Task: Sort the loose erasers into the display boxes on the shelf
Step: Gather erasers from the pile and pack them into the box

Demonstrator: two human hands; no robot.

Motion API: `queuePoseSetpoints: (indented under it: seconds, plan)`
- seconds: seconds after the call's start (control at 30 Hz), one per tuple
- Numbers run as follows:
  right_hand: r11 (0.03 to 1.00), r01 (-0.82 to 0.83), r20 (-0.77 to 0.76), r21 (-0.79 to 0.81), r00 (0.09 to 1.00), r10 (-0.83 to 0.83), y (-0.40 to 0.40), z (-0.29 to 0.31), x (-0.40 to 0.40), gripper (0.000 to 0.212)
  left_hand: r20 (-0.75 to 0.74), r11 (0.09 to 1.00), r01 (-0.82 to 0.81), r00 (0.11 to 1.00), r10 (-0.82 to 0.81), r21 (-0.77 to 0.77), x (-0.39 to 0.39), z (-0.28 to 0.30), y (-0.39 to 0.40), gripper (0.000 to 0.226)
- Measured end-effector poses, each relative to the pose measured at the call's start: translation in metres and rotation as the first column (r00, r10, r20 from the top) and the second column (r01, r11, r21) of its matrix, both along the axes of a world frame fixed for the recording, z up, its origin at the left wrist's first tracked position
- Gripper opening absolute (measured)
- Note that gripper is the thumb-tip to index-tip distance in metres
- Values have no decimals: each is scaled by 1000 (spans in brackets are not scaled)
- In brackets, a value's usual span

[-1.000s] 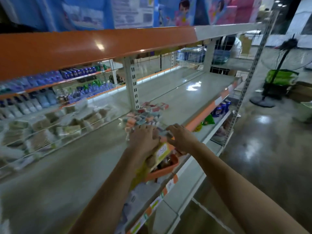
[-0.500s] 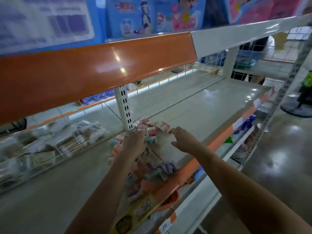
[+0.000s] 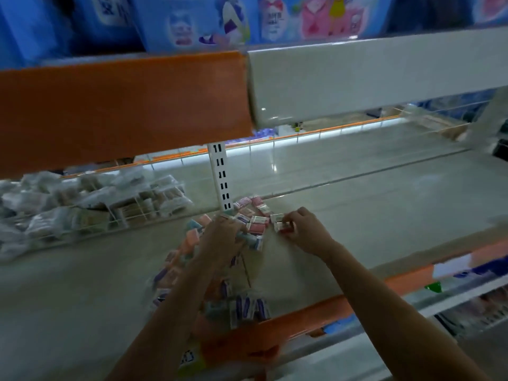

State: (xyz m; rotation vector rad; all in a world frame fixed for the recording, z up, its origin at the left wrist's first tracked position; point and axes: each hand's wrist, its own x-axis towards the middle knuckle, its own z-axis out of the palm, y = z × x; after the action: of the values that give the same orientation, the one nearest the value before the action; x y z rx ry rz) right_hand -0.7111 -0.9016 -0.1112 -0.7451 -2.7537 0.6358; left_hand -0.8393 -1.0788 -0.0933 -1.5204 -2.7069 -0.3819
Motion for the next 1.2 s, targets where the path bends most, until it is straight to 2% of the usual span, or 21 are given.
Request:
queuePoseSetpoints:
  seconds: [0.07, 0.17, 0.3, 0.4, 0.47, 0.6, 0.77, 0.87, 1.0, 1.2]
  plan:
    - [1000, -29, -15, -8, 999, 28, 5, -1, 2, 39, 15, 999, -13, 1000, 13, 31, 9, -1, -2, 32]
    - [997, -69, 3, -27, 998, 69, 8, -1, 3, 38, 119, 988, -62, 992, 45, 140, 25, 0, -7, 25]
    - [986, -155, 66, -56, 985, 159, 8, 2, 6, 39, 340, 937, -205, 935, 103, 281, 40, 2, -16, 15]
    - [969, -240, 126, -61, 961, 246, 4, 13, 11, 39, 472, 876, -277, 879, 65, 396, 47, 1, -31, 14]
    - [943, -311, 52, -121, 946, 319, -4, 22, 17, 34, 511, 830, -325, 858, 58, 453, 56, 4, -42, 23]
    - [838, -483, -152, -253, 875, 459, -40, 40, 29, 21, 679, 717, -514, 730, 76, 471, 73, 13, -66, 27]
    - [731, -623, -235, -278, 783, 577, -90, 50, 24, 28, 832, 639, -648, 554, 22, 415, 88, 22, -115, 23]
    - [705, -659, -202, -261, 751, 628, -124, 55, 14, 31, 786, 637, -626, 617, 50, 450, 97, 24, -155, 25]
    - [646, -729, -205, -227, 684, 700, -182, 60, 1, 28, 658, 635, -634, 710, 251, 443, 106, 28, -220, 27]
    - [553, -820, -225, -147, 572, 789, -295, 67, -12, 26, 606, 528, -712, 689, 398, 462, 127, 41, -333, 32]
